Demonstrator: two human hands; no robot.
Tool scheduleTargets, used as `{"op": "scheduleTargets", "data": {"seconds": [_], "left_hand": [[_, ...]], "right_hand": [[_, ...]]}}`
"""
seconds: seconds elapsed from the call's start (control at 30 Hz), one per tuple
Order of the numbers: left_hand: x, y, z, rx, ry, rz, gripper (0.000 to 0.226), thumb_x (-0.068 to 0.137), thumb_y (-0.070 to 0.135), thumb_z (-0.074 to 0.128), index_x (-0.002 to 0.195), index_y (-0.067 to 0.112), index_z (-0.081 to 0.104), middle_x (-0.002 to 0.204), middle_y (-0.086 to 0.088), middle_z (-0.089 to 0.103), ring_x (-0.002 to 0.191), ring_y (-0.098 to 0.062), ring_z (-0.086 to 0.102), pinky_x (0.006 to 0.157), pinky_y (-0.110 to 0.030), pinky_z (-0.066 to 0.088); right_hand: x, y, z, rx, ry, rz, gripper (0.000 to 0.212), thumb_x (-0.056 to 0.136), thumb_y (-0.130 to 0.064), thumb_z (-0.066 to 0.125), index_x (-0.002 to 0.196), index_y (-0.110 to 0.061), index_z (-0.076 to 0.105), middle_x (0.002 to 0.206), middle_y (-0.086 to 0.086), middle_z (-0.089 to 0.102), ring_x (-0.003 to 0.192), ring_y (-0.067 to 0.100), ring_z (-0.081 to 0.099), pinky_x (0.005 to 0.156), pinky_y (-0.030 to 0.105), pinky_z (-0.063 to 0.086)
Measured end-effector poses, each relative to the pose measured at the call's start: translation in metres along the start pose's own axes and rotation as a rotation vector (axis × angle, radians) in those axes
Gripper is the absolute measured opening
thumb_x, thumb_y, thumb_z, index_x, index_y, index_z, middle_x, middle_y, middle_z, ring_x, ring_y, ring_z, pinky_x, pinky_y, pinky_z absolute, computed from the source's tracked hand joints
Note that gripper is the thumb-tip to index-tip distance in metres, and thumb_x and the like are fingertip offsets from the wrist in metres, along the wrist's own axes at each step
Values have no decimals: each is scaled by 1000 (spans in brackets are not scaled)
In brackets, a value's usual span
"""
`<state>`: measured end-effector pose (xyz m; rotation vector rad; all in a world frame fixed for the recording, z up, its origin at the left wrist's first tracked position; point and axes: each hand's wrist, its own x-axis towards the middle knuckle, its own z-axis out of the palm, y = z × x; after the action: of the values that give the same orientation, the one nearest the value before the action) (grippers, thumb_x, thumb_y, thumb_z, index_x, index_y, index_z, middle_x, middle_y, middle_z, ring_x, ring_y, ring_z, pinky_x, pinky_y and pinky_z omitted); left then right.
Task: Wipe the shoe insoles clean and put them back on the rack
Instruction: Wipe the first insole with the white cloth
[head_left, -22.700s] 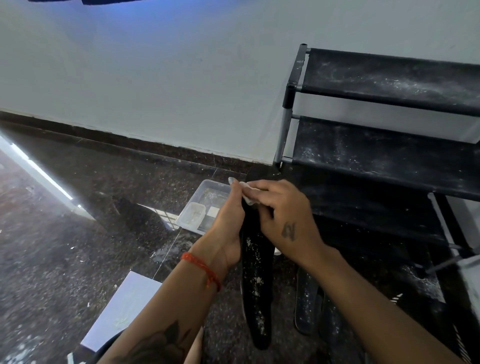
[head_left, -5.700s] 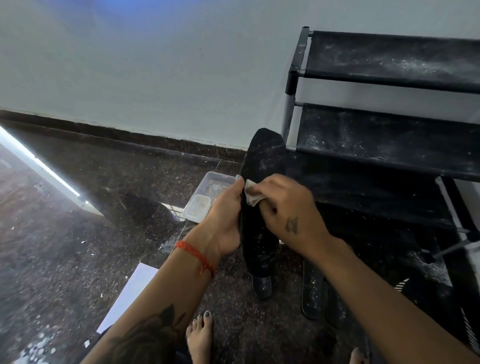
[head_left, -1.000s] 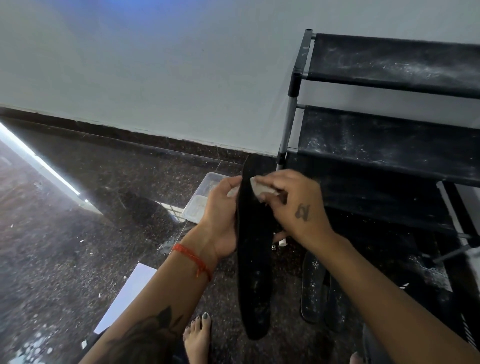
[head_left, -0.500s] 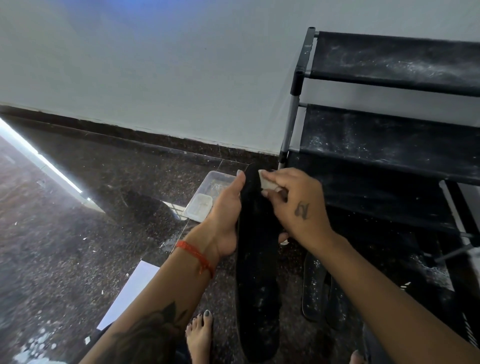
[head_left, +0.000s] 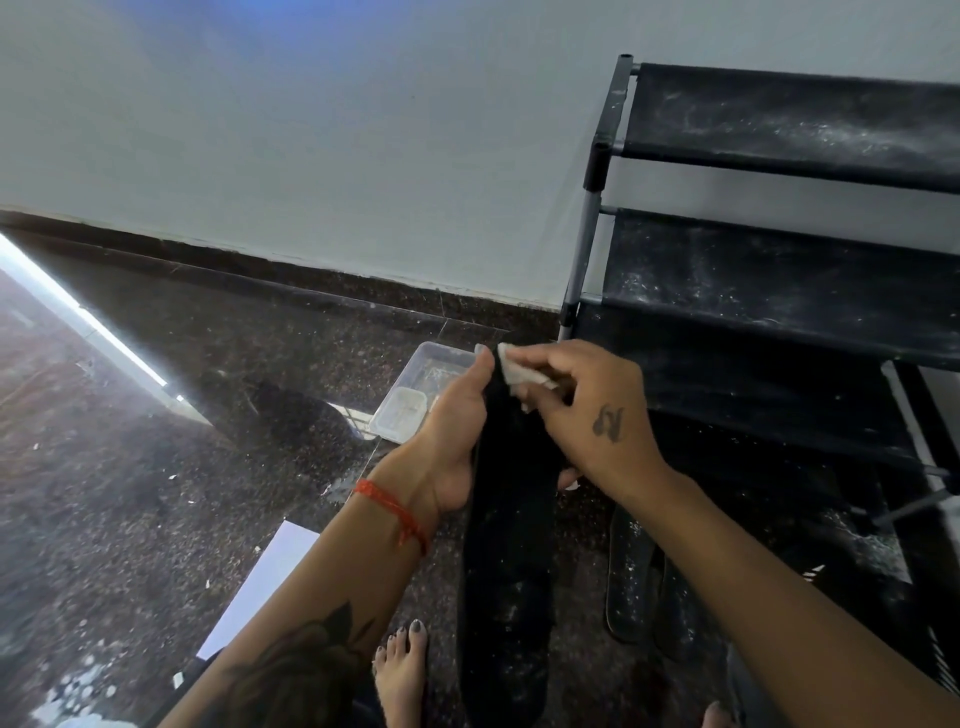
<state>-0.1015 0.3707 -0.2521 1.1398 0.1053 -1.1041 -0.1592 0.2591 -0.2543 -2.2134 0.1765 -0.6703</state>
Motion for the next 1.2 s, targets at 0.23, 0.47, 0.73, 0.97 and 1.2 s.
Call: {"op": "scheduleTargets", "data": {"seconds": [0.23,0.47,0.73,0.97,1.2], "left_hand": [[1,2,1,11,-20,6,70,94,65,22,98,17,73,94,-18,68,74,-33,65,65,-45,56],[3,2,-1,14,-29,10,84,92,67,22,61,10,74,68,-13,68,61,-24,67,63,-33,56],[-1,3,5,37,-66,-24,81,88,72,20,101,8,68,91,-20,70,71,-33,69,65,-44,57],[0,6,-4,54,-6,-7,82,91,70,20,87,7,74,83,-17,67,69,-28,65,64,-36,57],[-1,2,3,69,-48,-40,83,88,74,21,95,9,72,89,-20,70,71,-34,68,69,-44,56]], "right_hand": [[5,15,-13,-223,-7,-50,26,75,6,65,92,-12,75,86,5,70,73,10,63,62,0,37],[0,-4,0,12,-88,-56,23,75,-5,73,96,-14,74,87,-4,66,73,6,61,65,5,46],[6,14,-8,-235,118,28,22,78,-1,67,97,-11,73,90,4,69,79,11,62,70,1,38],[-2,-4,-7,72,-187,74,9,82,-14,70,83,-21,75,78,-6,65,52,11,63,42,28,54],[6,9,0,-146,107,7,22,77,-5,70,97,-14,73,90,1,70,81,9,63,72,6,43]]}}
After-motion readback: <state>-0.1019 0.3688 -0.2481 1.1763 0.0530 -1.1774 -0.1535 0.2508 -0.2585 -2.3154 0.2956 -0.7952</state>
